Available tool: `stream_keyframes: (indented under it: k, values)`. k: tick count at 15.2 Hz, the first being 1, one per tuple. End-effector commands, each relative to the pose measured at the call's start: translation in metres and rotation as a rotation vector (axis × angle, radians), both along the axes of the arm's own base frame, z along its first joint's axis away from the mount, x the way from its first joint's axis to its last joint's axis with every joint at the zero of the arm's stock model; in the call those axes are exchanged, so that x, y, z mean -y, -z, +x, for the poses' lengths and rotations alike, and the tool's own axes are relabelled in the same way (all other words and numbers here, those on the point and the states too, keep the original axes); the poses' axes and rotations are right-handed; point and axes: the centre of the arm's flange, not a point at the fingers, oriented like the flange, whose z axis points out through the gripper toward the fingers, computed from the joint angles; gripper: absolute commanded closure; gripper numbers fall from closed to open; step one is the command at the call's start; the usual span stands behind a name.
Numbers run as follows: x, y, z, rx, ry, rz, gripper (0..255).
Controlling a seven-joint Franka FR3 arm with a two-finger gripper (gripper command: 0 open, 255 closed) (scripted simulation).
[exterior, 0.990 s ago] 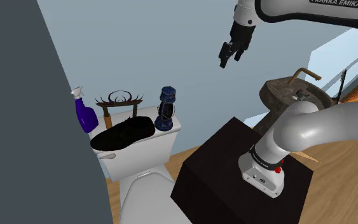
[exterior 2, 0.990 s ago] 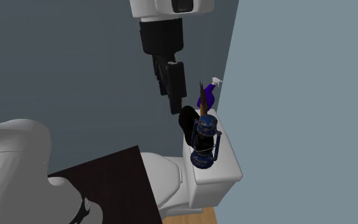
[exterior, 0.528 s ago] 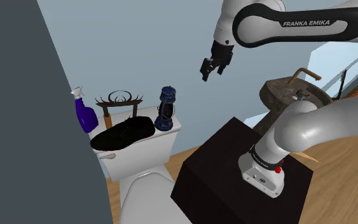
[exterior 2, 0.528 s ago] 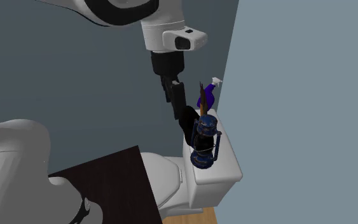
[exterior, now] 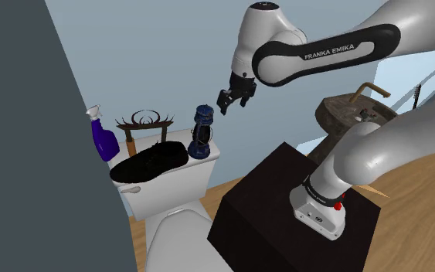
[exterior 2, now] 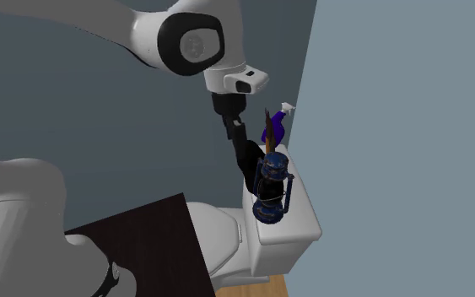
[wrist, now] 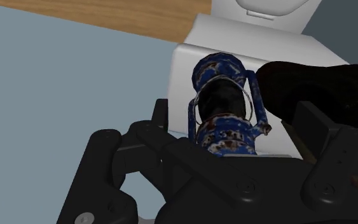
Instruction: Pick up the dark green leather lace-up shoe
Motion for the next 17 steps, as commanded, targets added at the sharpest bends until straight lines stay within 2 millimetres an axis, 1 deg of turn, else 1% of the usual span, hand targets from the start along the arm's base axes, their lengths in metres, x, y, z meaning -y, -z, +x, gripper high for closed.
stream_keyframes:
  k: [1, 9, 17]
  values:
    - [-0.016, 0.016, 0.01, 0.011, 0.009, 0.009, 0]
    - [-0.078, 0.084, 0.052, 0.047, 0.04, 0.038, 0]
    - [-0.14, 0.149, 0.098, 0.082, 0.071, 0.067, 0]
